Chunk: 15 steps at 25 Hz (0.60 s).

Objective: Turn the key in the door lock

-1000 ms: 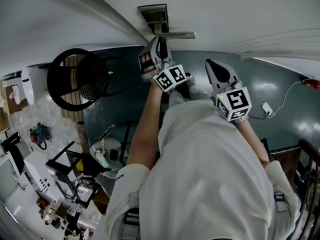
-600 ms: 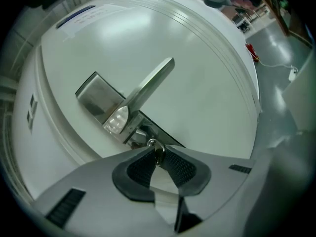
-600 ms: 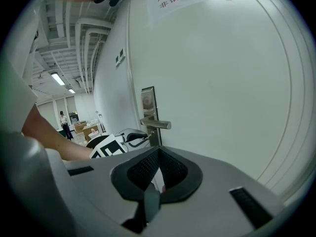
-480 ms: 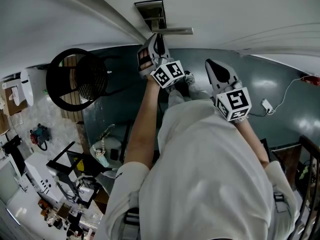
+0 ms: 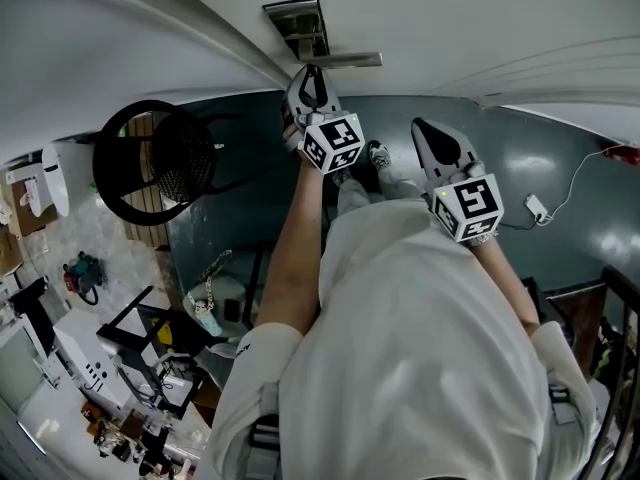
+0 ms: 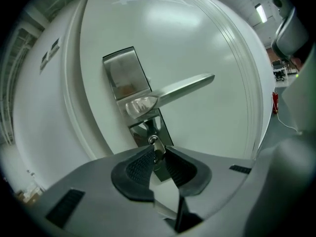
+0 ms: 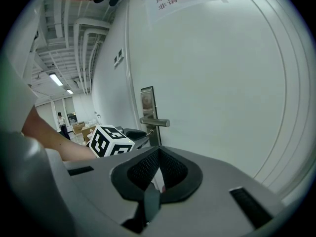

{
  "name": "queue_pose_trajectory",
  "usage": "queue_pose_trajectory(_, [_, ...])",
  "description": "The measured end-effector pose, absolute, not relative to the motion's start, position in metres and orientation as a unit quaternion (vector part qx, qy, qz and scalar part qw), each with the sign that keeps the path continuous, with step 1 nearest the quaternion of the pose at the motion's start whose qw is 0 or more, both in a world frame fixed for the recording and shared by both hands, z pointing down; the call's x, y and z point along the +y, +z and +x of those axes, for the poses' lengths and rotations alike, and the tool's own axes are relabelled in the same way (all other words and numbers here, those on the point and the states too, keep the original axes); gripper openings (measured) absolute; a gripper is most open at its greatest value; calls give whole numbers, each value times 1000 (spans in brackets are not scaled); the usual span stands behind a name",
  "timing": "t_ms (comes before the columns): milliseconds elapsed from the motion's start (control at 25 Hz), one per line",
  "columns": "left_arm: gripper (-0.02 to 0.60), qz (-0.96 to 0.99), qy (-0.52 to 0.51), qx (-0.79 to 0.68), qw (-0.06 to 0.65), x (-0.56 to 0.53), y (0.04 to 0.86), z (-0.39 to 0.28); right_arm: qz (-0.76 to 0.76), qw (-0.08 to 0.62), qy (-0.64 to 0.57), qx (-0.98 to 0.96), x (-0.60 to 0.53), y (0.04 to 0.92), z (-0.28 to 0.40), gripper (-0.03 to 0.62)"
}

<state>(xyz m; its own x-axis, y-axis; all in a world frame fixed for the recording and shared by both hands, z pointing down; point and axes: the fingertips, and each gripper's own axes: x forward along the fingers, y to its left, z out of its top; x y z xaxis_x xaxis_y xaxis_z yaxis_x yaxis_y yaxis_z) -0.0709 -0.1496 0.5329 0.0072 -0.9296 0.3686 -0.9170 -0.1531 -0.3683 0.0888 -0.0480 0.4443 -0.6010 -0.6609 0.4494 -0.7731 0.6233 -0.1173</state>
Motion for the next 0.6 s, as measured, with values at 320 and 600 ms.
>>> queue_pose_trajectory(320, [31, -715, -96, 672, -166, -144, 527, -81, 401, 190, 155, -883, -45, 444, 89, -8])
queue_pose_trajectory(600, [31, -730, 19, 632, -261, -142, 524, -83, 394, 191, 154, -886, -46, 443, 84, -8])
